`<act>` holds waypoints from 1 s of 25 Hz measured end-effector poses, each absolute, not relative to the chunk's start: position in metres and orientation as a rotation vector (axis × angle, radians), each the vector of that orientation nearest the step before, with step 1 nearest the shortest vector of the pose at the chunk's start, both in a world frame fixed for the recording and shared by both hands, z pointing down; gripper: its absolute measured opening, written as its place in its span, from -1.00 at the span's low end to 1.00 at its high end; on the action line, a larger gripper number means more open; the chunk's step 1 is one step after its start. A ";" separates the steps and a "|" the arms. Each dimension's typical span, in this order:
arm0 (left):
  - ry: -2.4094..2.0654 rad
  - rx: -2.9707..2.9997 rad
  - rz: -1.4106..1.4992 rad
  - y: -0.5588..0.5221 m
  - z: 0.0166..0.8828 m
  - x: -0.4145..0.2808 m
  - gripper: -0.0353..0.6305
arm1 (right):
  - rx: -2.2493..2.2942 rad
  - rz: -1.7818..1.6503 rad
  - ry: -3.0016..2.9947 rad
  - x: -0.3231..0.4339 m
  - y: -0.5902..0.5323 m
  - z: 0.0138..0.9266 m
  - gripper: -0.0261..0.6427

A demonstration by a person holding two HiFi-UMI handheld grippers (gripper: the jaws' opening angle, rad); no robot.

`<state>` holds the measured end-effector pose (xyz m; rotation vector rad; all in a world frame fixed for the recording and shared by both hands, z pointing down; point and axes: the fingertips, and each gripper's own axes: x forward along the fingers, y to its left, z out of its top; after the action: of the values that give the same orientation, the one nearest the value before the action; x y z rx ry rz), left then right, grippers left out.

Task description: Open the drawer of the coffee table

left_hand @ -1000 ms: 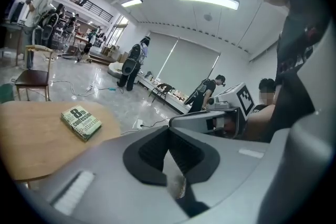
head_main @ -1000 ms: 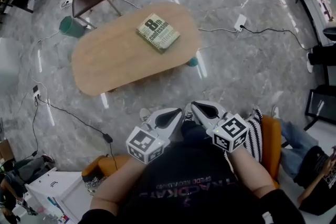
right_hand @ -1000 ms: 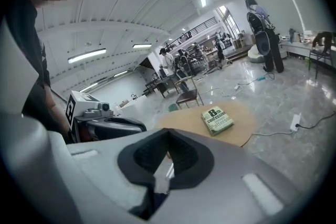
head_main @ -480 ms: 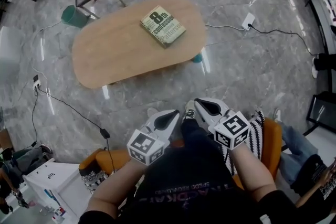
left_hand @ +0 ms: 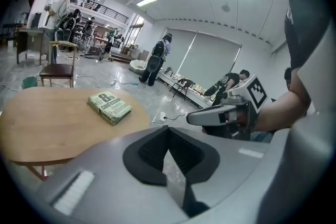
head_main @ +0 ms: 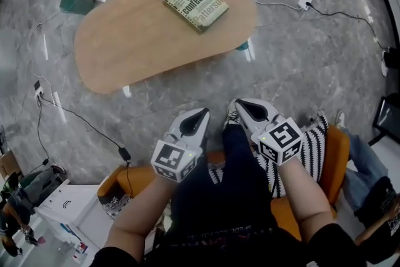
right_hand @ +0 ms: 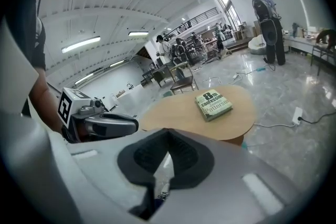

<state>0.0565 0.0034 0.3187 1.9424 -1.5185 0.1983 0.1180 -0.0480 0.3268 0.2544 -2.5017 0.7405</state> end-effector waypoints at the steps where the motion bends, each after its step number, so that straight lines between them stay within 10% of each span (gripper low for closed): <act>1: -1.531 1.935 0.200 0.004 0.330 0.051 -0.89 | 0.255 0.731 -2.503 0.116 -0.050 0.337 -0.92; 25: -1.750 1.805 0.249 -0.013 0.618 -0.051 -0.89 | 0.312 0.522 -2.533 0.076 -0.114 0.610 -0.92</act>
<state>-0.0509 -0.0132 0.6181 1.8052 -1.7501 0.2486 0.0762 -0.1143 0.6102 0.3123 -2.5331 0.5221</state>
